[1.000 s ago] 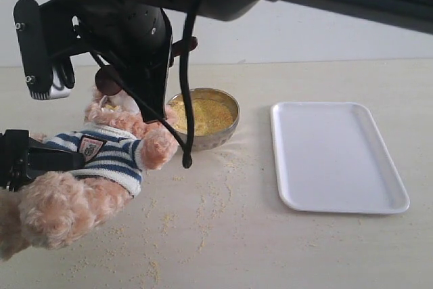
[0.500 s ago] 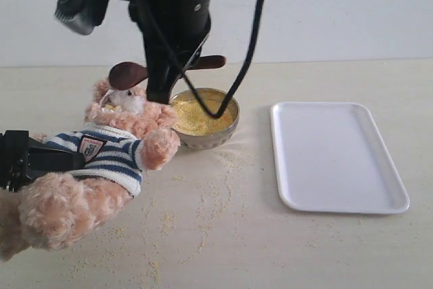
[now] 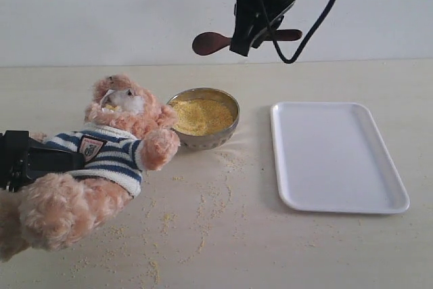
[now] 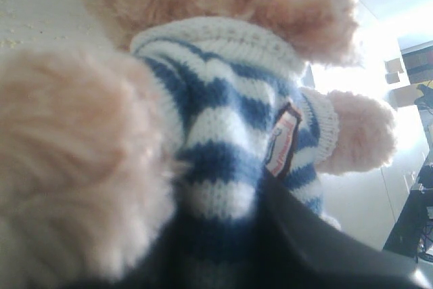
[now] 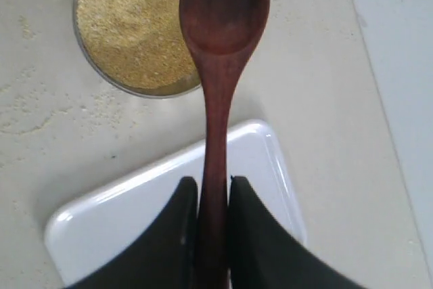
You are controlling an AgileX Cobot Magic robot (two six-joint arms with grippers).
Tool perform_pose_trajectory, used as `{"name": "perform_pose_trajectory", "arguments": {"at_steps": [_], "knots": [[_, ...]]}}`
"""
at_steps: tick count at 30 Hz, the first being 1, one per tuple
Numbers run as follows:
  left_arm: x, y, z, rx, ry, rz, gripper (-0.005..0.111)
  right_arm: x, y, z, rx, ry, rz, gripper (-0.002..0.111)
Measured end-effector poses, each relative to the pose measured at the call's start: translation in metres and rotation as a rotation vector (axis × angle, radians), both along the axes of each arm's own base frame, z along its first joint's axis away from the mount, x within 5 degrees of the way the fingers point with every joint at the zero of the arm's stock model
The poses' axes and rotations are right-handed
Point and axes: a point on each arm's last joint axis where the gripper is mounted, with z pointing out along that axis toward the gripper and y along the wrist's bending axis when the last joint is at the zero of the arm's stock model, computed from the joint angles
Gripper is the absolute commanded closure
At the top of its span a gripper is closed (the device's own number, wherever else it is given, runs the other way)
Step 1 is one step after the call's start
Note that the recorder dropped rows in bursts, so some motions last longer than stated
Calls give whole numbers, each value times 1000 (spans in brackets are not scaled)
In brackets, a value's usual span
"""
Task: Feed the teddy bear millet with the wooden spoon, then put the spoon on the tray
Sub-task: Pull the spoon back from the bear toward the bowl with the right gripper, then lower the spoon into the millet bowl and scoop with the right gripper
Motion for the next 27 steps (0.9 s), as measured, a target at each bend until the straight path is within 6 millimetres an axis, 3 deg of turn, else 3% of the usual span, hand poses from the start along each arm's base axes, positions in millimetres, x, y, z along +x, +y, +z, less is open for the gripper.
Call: {"name": "perform_pose_trajectory", "arguments": {"at_steps": [3,5,9,12,19,27], "knots": [[0,0,0,0,0,0,102,3,-3,-1,-53,-28,21,109],[0,0,0,1,-2,-1,102,9,0,-13,-94,-17,41,109],[0,0,0,3,-4,-3,102,23,13,-58,-124,92,69,109],[0,0,0,3,-5,-3,102,28,18,-77,-147,131,81,109],[3,1,1,-2,-15,30,102,33,21,-89,-171,116,136,109],[13,8,2,15,-69,147,102,31,47,-97,-264,-32,246,109]]}}
